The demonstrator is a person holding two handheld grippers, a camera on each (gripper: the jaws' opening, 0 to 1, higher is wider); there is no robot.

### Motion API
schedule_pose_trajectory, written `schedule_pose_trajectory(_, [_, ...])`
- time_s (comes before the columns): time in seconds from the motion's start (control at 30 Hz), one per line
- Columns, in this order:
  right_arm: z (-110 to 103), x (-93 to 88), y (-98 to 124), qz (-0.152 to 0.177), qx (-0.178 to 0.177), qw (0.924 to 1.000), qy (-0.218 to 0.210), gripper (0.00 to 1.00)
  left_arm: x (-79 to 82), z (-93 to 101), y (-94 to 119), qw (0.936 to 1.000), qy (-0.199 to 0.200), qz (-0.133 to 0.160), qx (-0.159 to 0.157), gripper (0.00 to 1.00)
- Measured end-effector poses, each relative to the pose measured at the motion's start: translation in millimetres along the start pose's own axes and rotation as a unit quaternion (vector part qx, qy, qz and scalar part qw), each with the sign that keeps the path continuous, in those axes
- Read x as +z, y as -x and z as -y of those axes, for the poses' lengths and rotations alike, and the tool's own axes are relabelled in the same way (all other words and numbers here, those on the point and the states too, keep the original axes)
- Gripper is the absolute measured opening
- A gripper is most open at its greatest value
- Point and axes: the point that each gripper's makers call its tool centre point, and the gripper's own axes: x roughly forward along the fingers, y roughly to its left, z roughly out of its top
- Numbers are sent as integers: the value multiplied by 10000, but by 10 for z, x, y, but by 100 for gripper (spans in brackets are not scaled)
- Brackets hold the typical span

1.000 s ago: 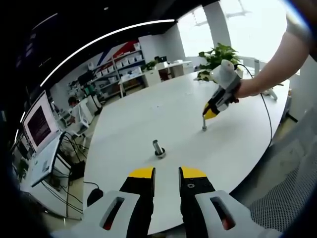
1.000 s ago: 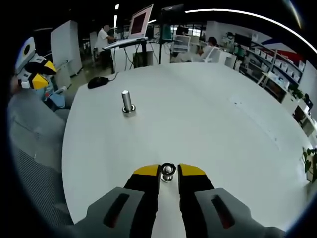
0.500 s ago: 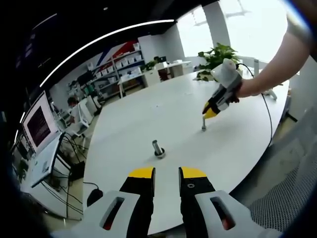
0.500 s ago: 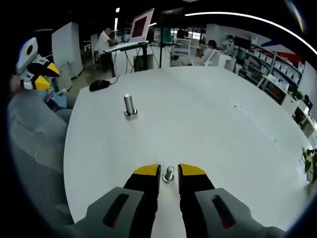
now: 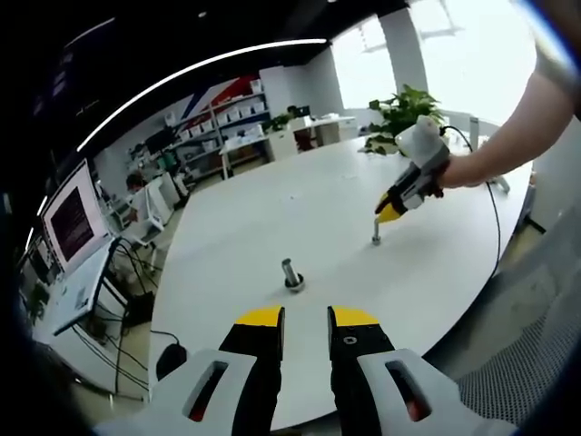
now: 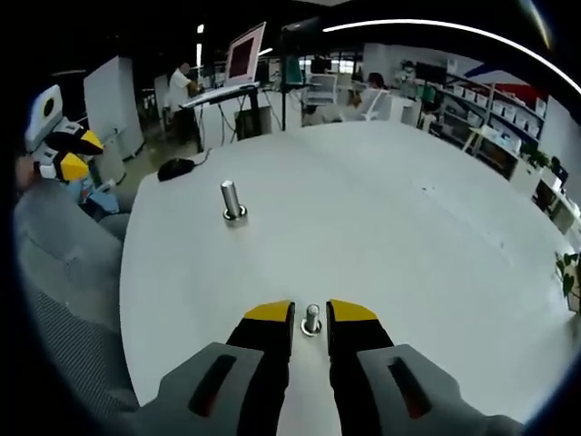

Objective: Place the washer onto the threaded stud by aligning its center hole with the stud, sliding it down to the base, and recovering from edge contact or off-axis alignment until the washer reaches the visible bottom stop.

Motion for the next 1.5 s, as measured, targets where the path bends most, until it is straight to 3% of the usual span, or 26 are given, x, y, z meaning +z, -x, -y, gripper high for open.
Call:
schedule_pose_trajectory(0.4, [3,124,177,280,-134,9995,-66,17,19,28,6,10000,-18,38,-42,17])
schedule_pose_trajectory(0.77, [-14,348,479,838,-404,9951,-333,17,27,31,4,9999,26,70,-94,17])
schedule_pose_trajectory(1.0, [-3,450,797,1424,-693,9843,-774,18,32,26,7,9999,80,86,-112,17])
schedule_pose_trajectory(1.23, [-188,489,997,1604,-700,9816,-766,19,37,33,6,9998,103,104,-145,17])
schedule_pose_trajectory(1.5, [-492,509,1235,1946,-703,9728,-1045,22,38,38,8,9997,159,110,-157,17])
